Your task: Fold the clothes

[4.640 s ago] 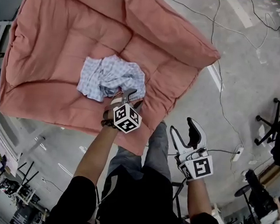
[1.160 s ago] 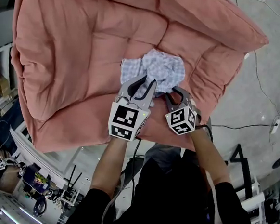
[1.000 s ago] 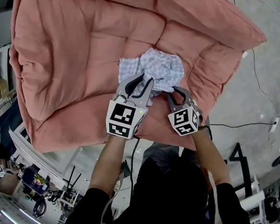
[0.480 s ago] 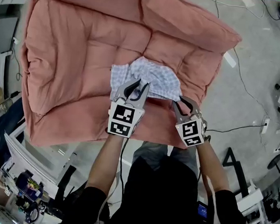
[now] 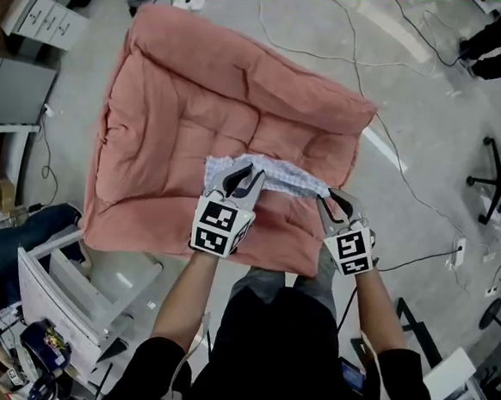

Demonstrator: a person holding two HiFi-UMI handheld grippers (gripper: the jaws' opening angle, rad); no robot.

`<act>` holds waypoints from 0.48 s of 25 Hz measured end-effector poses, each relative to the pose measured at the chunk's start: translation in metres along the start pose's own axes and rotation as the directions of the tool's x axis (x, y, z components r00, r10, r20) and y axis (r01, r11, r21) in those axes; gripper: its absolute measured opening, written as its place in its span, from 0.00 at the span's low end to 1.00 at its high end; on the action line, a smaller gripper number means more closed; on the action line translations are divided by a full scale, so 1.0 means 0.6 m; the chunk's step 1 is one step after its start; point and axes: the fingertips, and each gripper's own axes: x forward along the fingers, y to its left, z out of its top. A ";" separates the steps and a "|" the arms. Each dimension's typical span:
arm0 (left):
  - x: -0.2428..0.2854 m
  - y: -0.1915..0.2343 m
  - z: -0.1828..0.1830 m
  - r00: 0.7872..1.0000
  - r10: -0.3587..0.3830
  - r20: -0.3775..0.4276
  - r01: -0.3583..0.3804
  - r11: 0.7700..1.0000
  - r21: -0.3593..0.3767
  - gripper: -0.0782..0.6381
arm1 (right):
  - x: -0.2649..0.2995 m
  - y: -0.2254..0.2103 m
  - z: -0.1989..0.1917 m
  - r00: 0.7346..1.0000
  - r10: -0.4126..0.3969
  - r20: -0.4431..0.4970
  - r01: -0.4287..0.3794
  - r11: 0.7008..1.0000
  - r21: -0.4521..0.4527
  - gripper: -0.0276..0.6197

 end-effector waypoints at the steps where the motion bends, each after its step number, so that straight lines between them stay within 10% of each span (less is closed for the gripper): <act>1: -0.010 -0.008 0.019 1.000 0.002 0.010 -0.002 1.000 0.009 0.23 | -0.016 -0.006 0.016 1.000 -0.004 0.015 0.004 1.000 -0.007 0.19; 12: -0.108 -0.126 0.175 0.992 0.055 0.118 -0.070 0.989 0.133 0.23 | -0.175 -0.019 0.095 0.992 0.034 0.119 -0.025 0.997 -0.074 0.19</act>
